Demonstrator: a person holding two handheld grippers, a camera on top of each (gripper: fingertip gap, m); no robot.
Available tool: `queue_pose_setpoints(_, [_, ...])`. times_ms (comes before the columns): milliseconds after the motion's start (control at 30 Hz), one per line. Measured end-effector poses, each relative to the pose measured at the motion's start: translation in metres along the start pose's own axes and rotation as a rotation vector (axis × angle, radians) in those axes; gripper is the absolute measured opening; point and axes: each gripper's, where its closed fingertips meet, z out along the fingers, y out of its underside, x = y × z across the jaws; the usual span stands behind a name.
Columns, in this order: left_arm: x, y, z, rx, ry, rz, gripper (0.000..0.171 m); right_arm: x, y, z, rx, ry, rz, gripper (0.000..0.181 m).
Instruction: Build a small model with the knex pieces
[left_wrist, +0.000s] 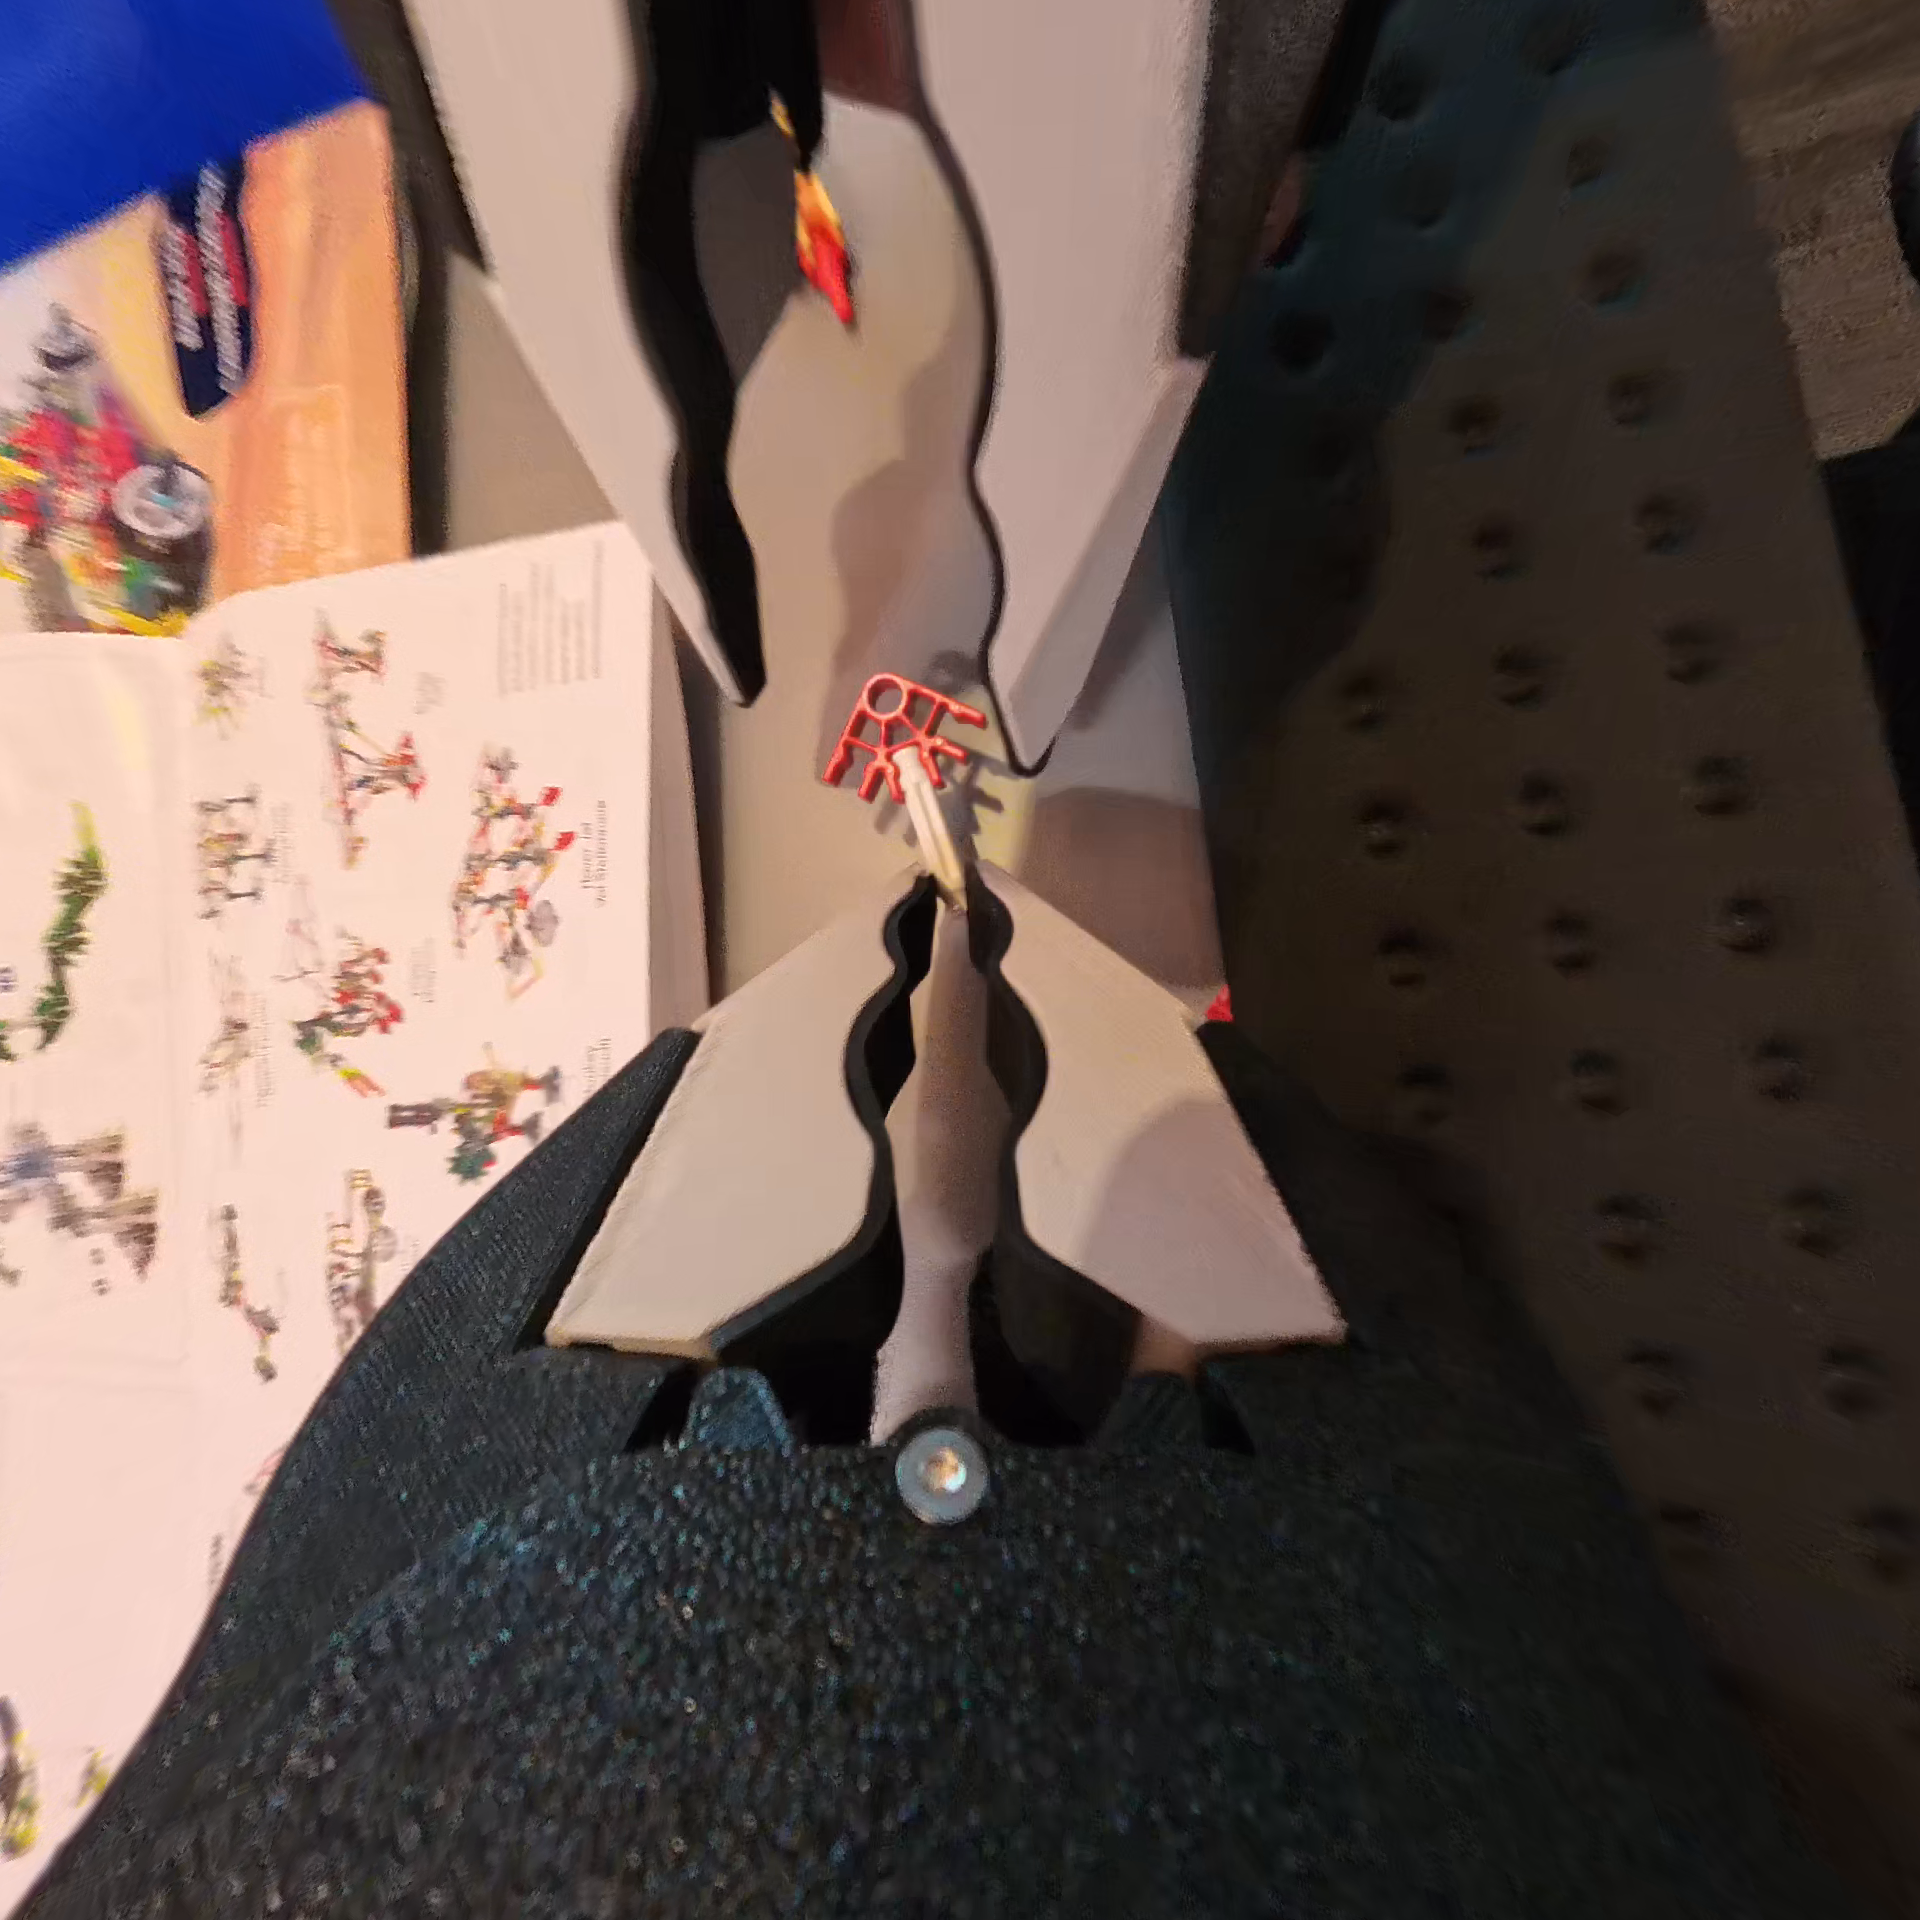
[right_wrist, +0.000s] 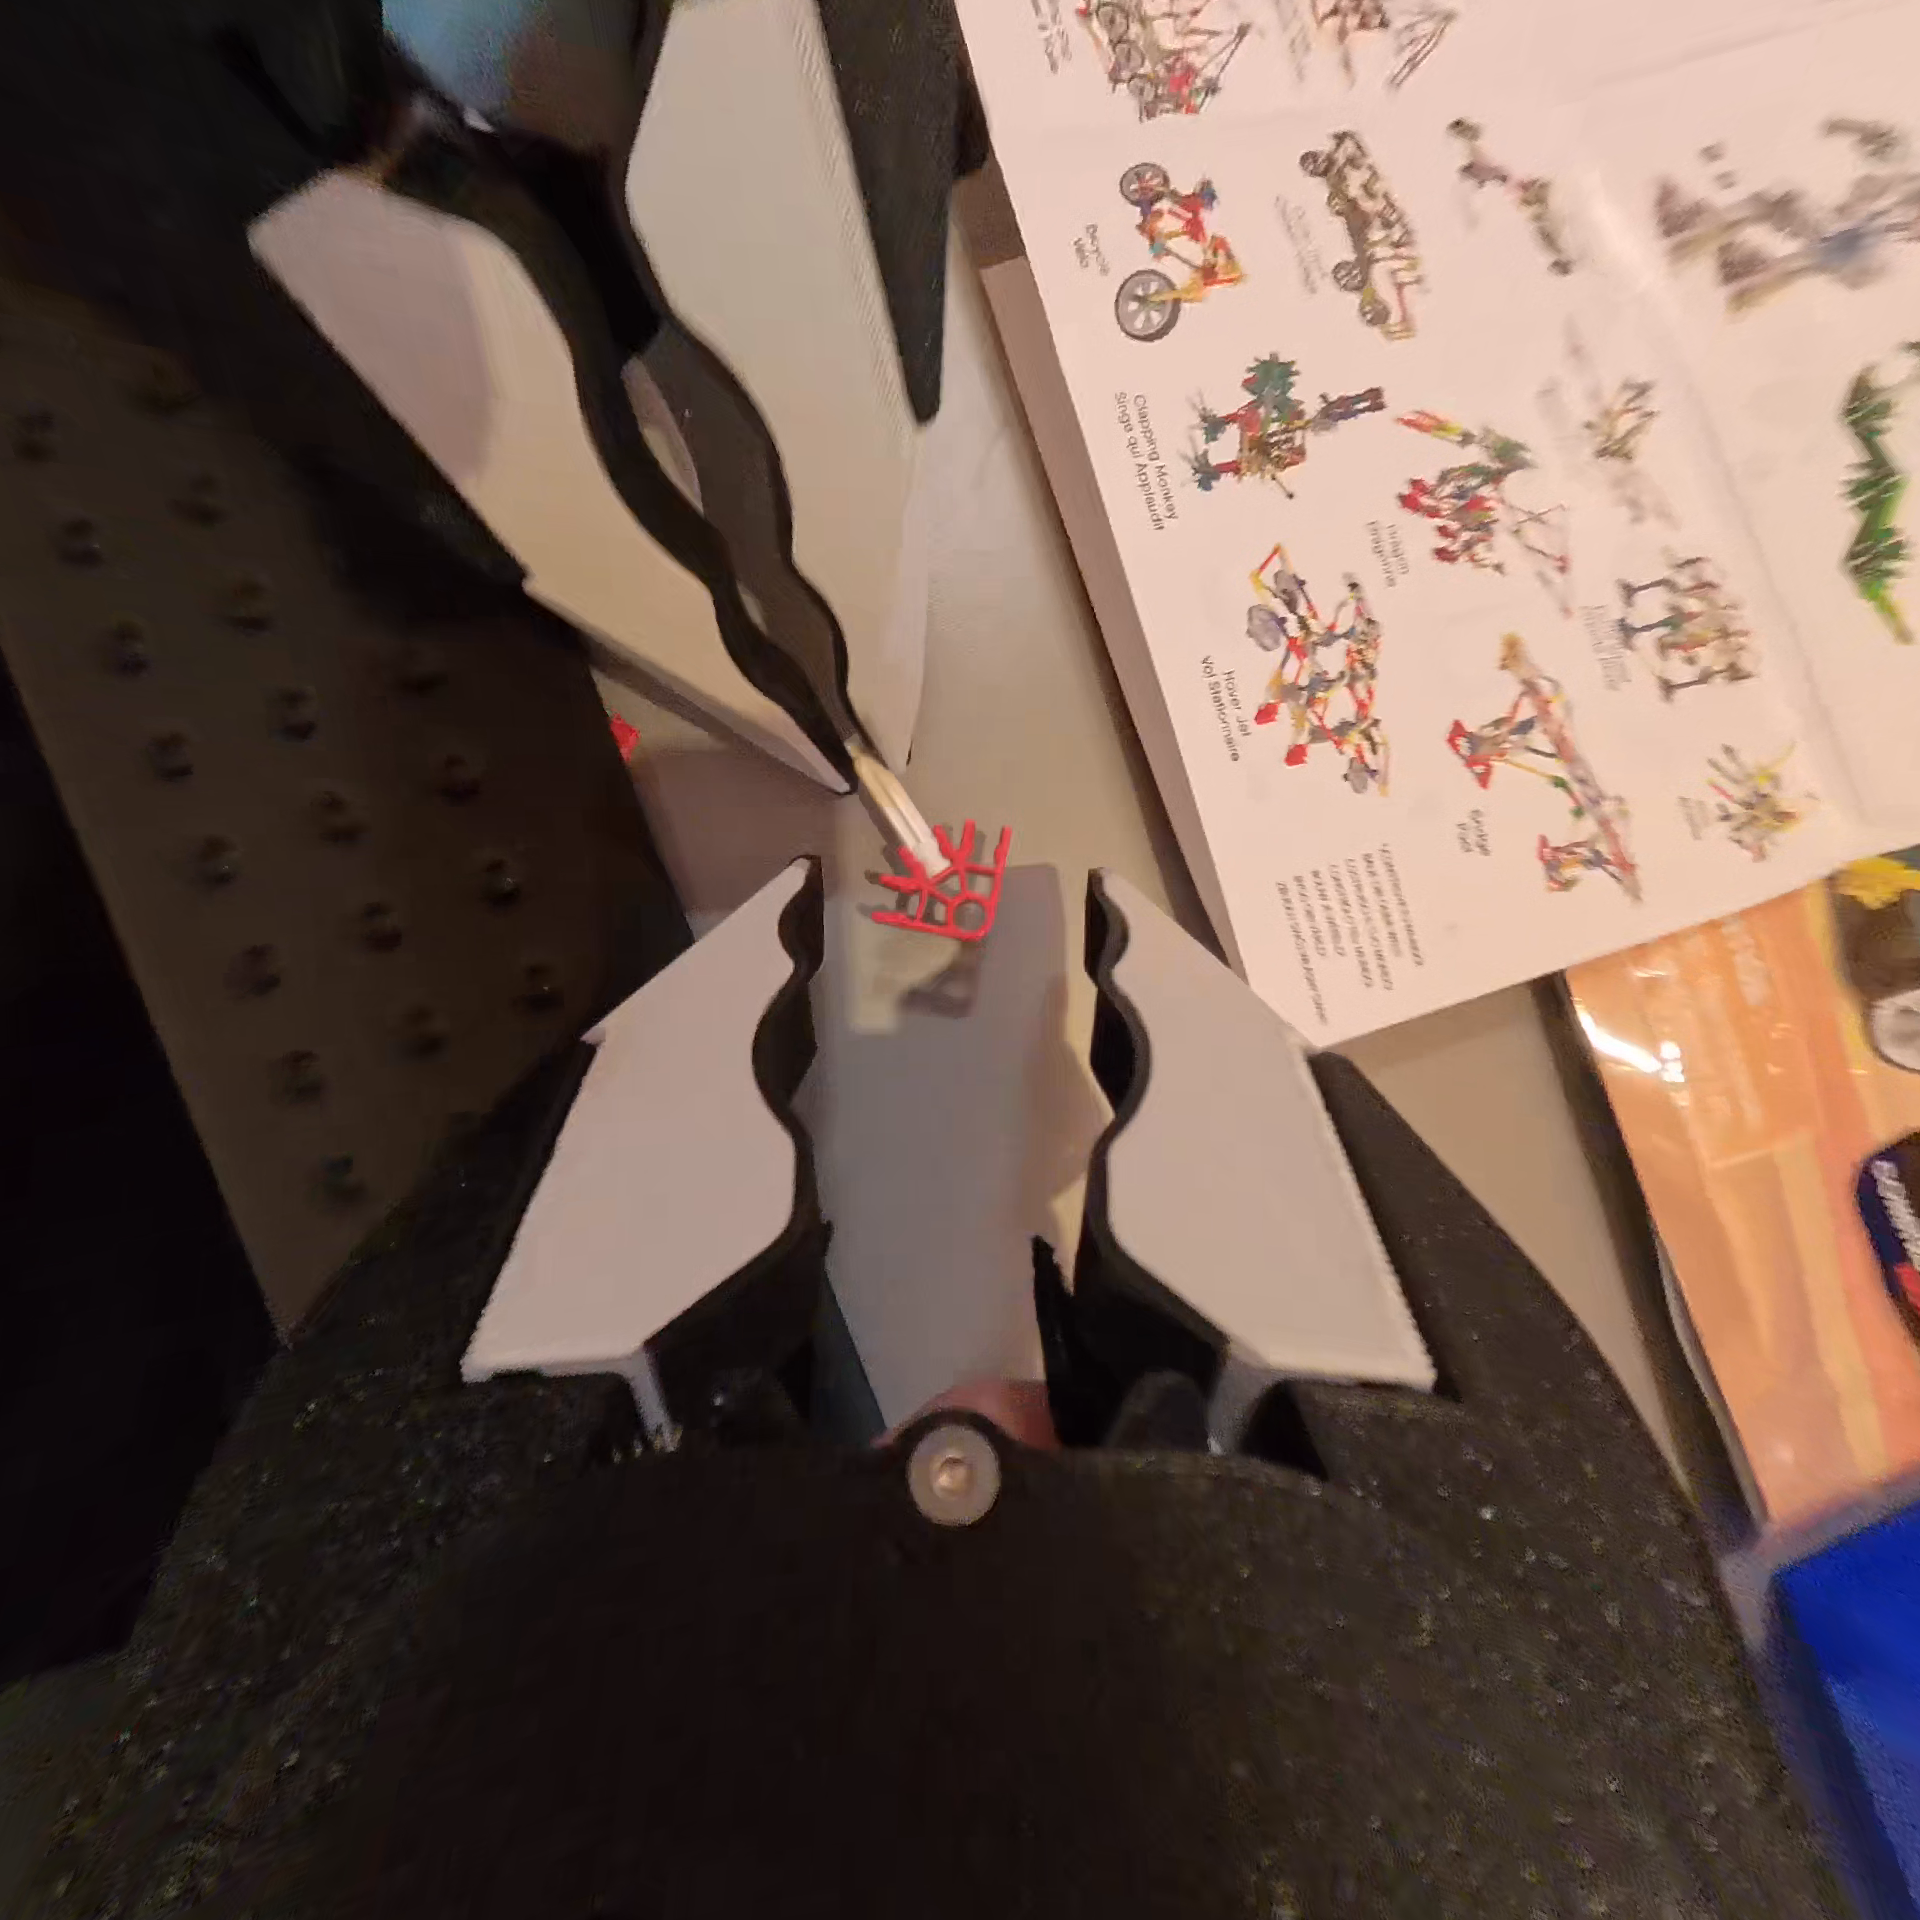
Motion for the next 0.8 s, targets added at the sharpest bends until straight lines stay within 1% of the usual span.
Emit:
queue_pose_setpoints(67, [-0.005, -0.008, -0.007, 0.038, -0.004, -0.026, 0.002, 0.003, 0.001, -0.005, 0.02, 0.078, -0.044, 0.054])
queue_pose_setpoints(133, [-0.01, -0.013, -0.013, 0.082, -0.013, -0.062, 0.002, 0.003, -0.005, -0.007, 0.052, 0.167, -0.134, 0.055])
queue_pose_setpoints(200, [-0.013, -0.019, -0.016, 0.126, 0.005, -0.114, 0.002, 0.011, -0.004, -0.007, 0.016, 0.306, -0.245, 0.053])
queue_pose_setpoints(267, [-0.013, -0.024, -0.02, 0.171, 0.037, -0.163, 0.002, 0.02, -0.006, -0.01, 0.002, 0.441, -0.341, 0.037])
queue_pose_setpoints(300, [-0.013, -0.026, -0.022, 0.191, 0.051, -0.187, 0.002, 0.022, -0.012, -0.013, 0.029, 0.491, -0.378, 0.027])
queue_pose_setpoints(333, [-0.015, -0.027, -0.023, 0.201, 0.054, -0.202, 0.002, 0.024, -0.016, -0.017, 0.051, 0.537, -0.412, 0.024])
queue_pose_setpoints(433, [-0.018, -0.029, -0.027, 0.222, 0.062, -0.223, 0.002, 0.029, -0.023, -0.023, 0.051, 0.658, -0.524, 0.022])
queue_pose_setpoints(533, [-0.019, -0.032, -0.032, 0.25, 0.09, -0.25, 0.002, 0.033, -0.022, -0.024, 0.032, 0.708, -0.585, 0.011])
queue_pose_setpoints(633, [-0.023, -0.038, -0.039, 0.299, 0.087, -0.275, 0.002, 0.03, -0.019, -0.021, 0.043, 0.682, -0.581, 0.004])
queue_pose_setpoints(800, [-0.028, -0.04, -0.041, 0.322, 0.06, -0.283, 0.002, 0.033, -0.021, -0.021, 0.093, 0.698, -0.501, 0.006])
